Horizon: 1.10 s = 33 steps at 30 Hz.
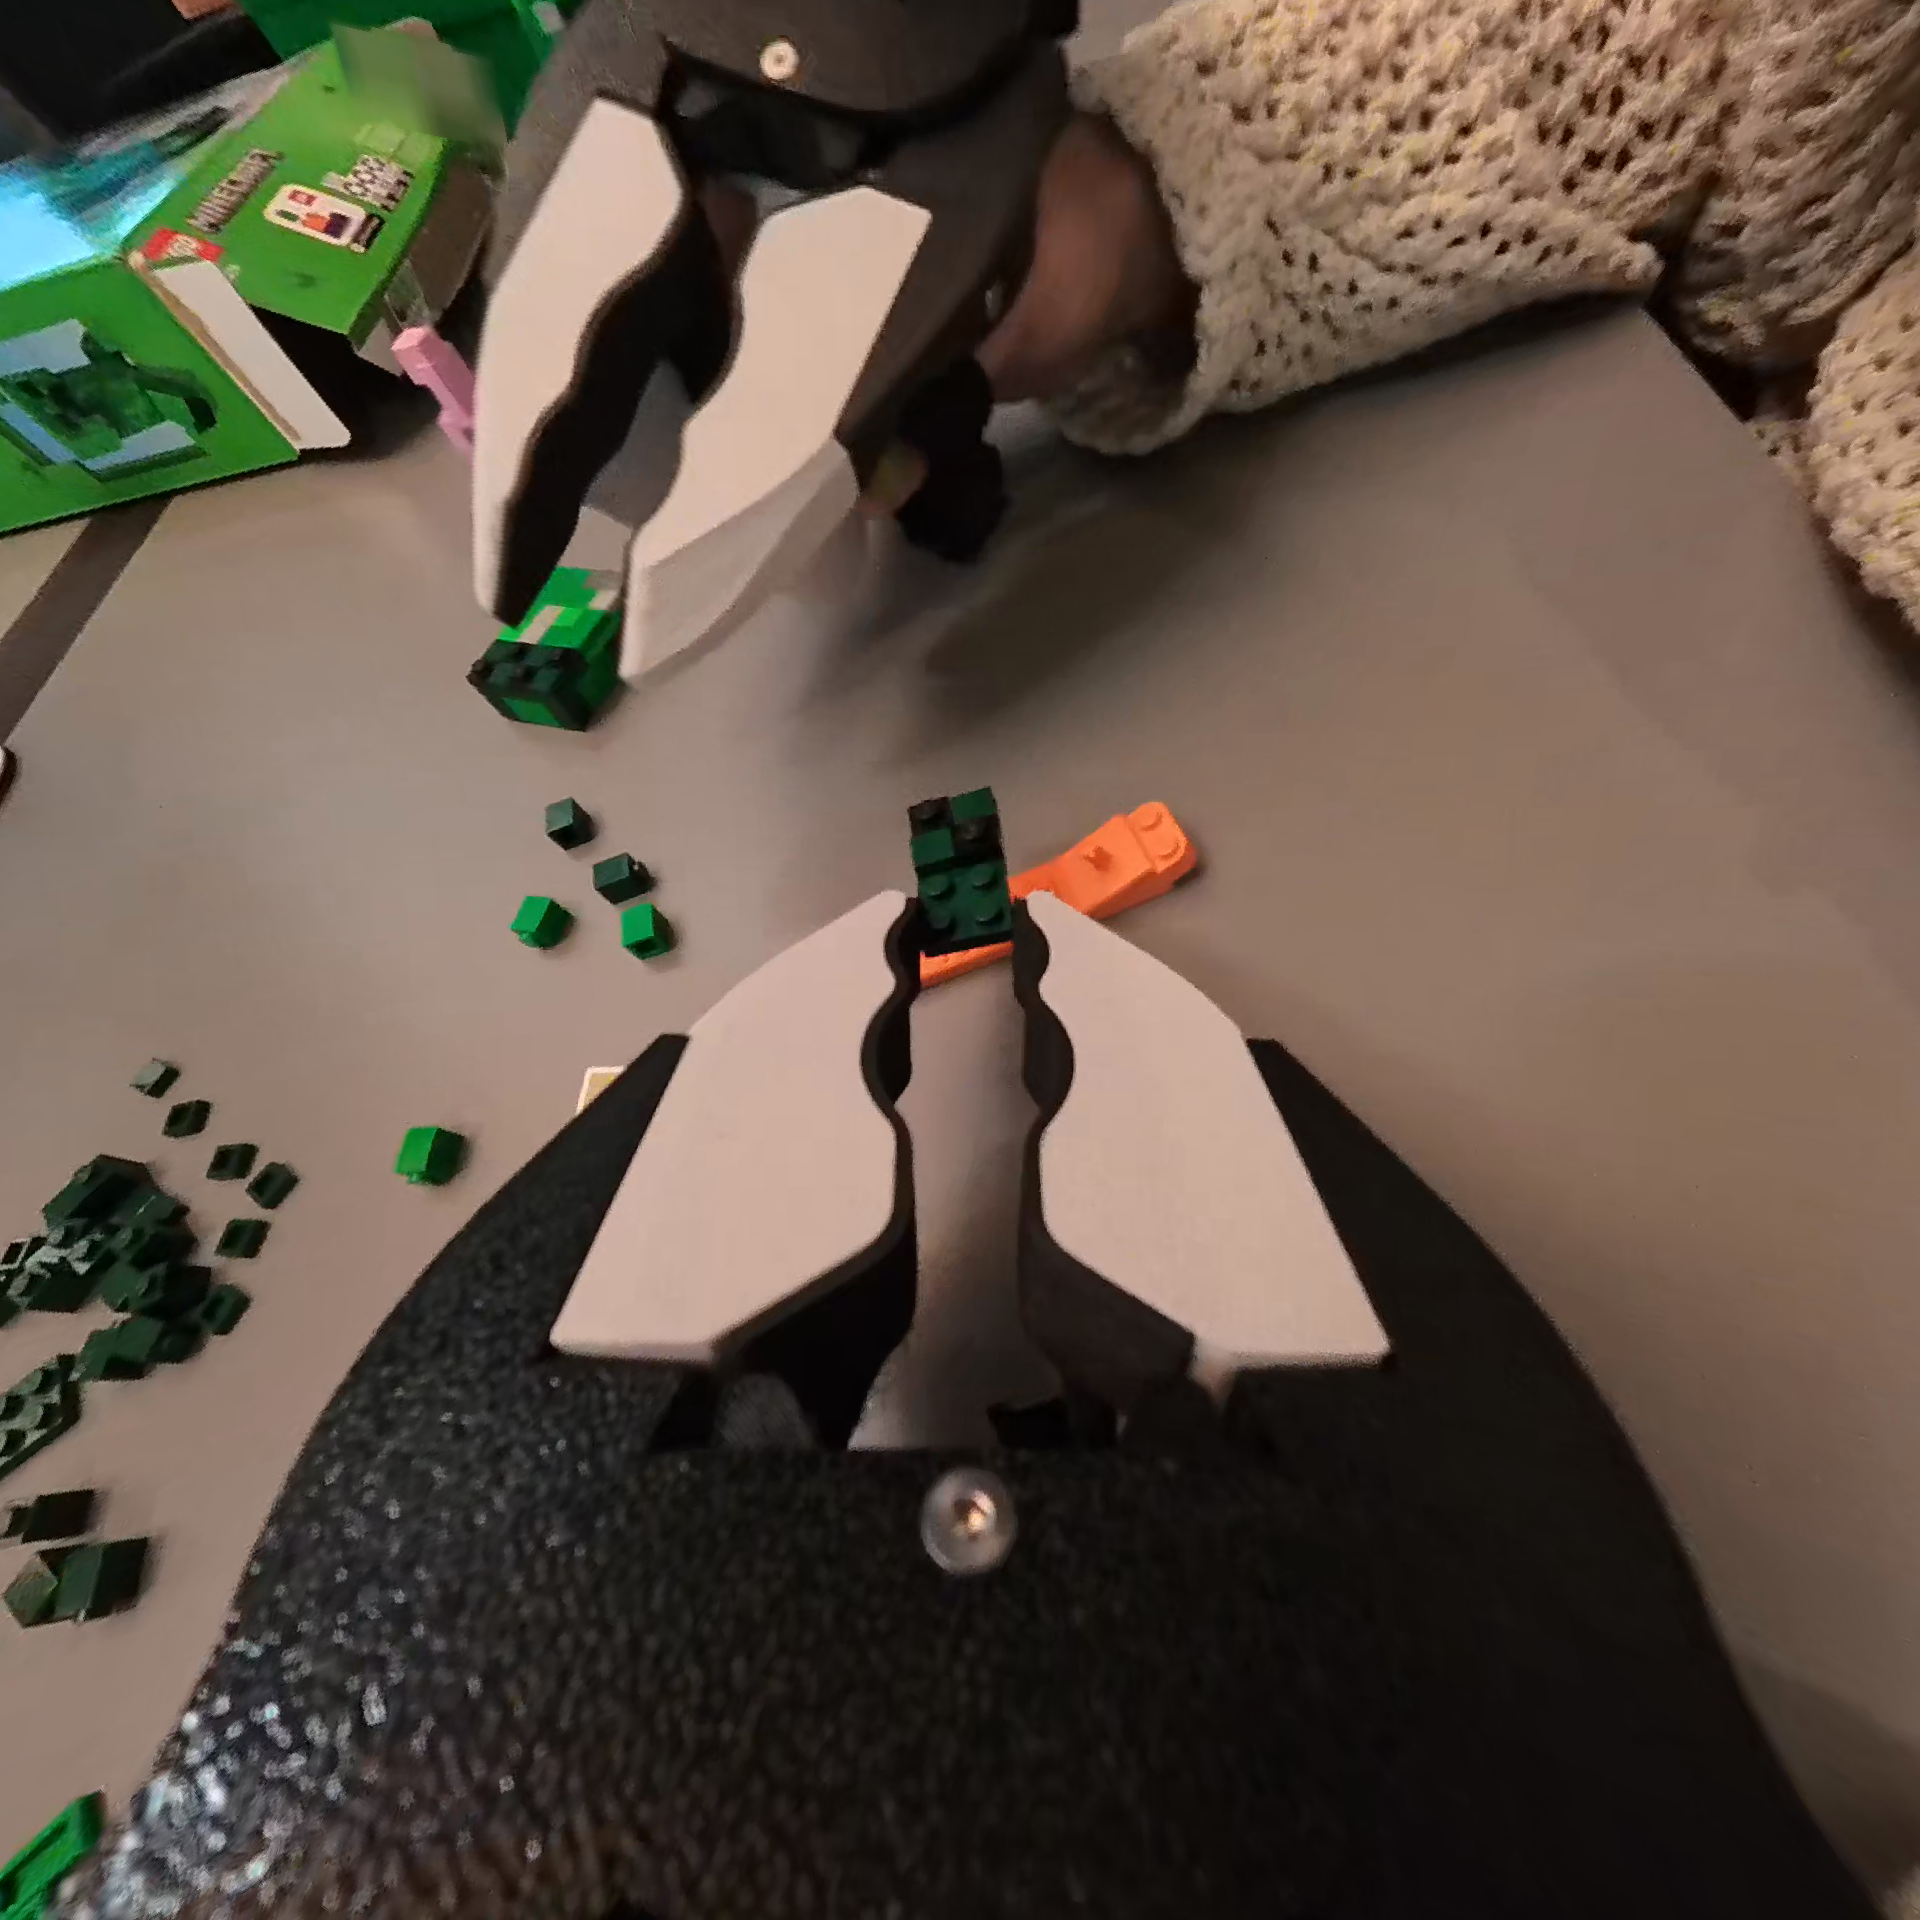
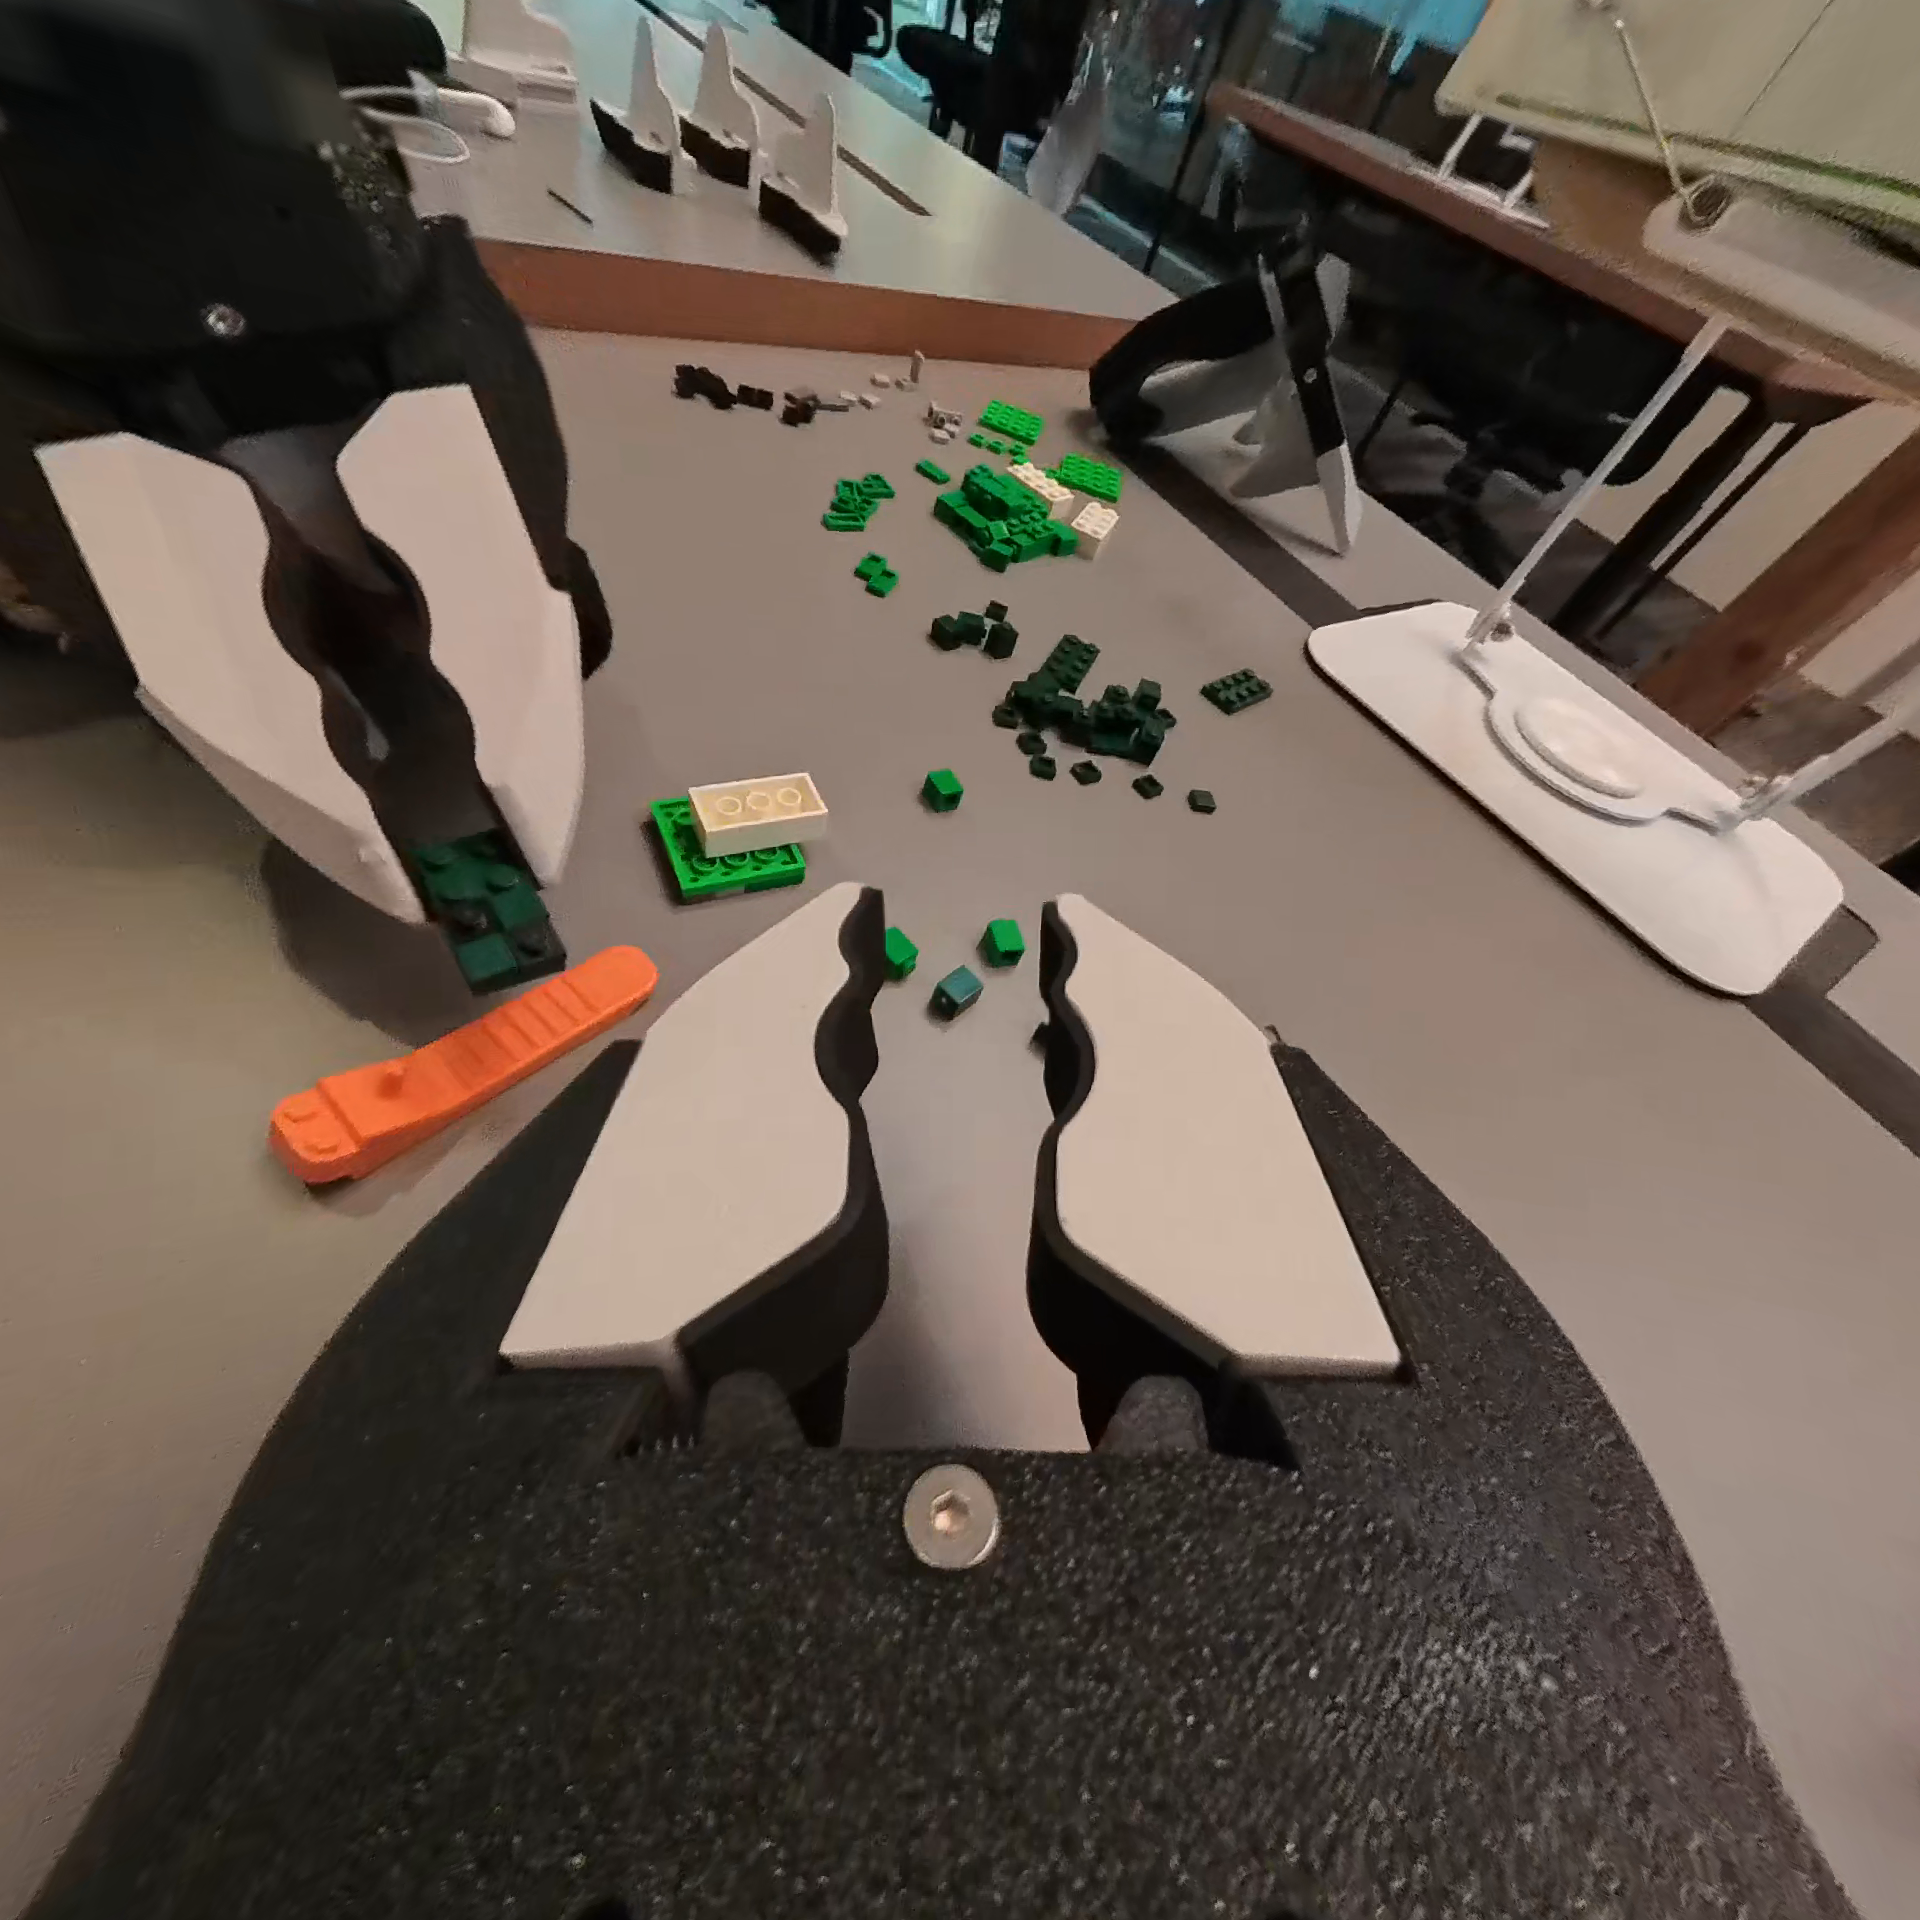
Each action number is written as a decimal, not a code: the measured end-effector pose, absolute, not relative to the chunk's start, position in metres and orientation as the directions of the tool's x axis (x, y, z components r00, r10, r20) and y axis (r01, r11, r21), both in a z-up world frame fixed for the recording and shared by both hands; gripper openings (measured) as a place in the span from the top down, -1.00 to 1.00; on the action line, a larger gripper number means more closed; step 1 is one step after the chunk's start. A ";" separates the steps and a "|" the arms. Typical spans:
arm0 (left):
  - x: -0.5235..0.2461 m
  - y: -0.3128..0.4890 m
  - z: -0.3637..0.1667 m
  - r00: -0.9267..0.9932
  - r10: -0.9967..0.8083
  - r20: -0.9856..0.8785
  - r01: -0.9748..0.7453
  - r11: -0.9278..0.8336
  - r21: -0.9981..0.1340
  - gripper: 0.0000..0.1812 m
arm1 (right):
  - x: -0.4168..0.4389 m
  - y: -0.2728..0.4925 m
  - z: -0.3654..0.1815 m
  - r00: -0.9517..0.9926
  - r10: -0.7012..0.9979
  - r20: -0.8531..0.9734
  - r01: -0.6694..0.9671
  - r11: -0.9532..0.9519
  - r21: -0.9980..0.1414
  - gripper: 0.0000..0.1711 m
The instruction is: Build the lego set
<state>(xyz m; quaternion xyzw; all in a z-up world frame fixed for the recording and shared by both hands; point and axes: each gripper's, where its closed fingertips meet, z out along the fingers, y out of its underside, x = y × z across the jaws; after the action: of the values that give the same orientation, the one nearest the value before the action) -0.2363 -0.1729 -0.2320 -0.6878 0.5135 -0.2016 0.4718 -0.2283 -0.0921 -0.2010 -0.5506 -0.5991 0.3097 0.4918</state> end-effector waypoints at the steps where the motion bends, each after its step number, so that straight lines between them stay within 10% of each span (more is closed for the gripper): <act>1: -0.237 -0.172 -0.233 0.395 -0.893 -0.216 -0.523 -0.025 -0.852 0.82 | -0.231 -0.090 -0.200 0.083 0.965 0.248 0.365 0.202 -0.909 0.68; 18: -0.230 -0.172 -0.238 0.386 -0.889 -0.245 -0.557 -0.013 -0.831 0.82 | -0.391 -0.052 -0.170 -0.300 0.920 0.253 0.567 0.386 -0.728 0.67; 33: -0.247 -0.154 -0.218 0.531 -0.828 -0.180 -0.438 -0.087 -0.895 0.82 | -0.359 -0.005 -0.208 -0.152 0.982 0.109 0.685 0.184 -0.705 0.71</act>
<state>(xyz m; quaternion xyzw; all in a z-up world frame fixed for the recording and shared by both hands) -0.2468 -0.1539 -0.2177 -0.7118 0.4446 -0.1916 0.5089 -0.3587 -0.0047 -0.2079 -0.5841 -0.7136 0.2582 0.2879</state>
